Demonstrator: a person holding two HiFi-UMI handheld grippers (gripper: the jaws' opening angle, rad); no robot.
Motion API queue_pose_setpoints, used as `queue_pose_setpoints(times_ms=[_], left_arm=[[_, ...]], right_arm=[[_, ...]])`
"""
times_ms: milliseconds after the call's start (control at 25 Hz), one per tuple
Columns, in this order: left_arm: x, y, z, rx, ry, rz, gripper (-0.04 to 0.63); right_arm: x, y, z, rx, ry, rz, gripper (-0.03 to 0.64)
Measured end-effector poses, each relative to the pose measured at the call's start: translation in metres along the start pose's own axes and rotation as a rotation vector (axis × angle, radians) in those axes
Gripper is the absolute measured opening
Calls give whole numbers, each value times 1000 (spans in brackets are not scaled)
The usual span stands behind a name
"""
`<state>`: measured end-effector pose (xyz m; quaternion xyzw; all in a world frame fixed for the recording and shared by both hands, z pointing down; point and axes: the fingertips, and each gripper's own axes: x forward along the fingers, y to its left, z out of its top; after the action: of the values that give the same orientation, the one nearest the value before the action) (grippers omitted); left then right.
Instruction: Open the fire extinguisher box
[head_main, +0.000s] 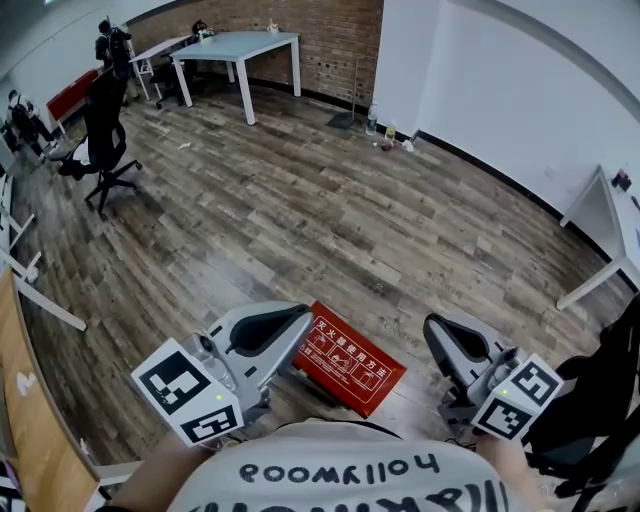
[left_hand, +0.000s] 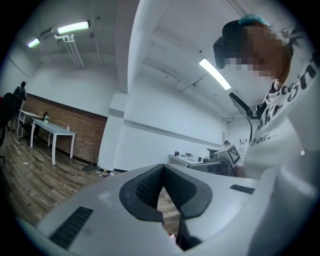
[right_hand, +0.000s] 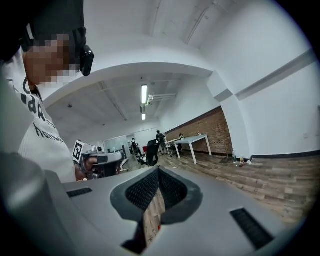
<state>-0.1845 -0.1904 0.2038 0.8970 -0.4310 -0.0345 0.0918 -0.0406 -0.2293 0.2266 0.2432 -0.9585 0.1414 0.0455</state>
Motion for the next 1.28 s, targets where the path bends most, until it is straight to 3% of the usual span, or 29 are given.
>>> queue_pose_setpoints(times_ms=[1280], left_arm=[[-4,-1,-12,-12,25,16,6]], right_arm=[[6,8,-15,-20,48,46,8]])
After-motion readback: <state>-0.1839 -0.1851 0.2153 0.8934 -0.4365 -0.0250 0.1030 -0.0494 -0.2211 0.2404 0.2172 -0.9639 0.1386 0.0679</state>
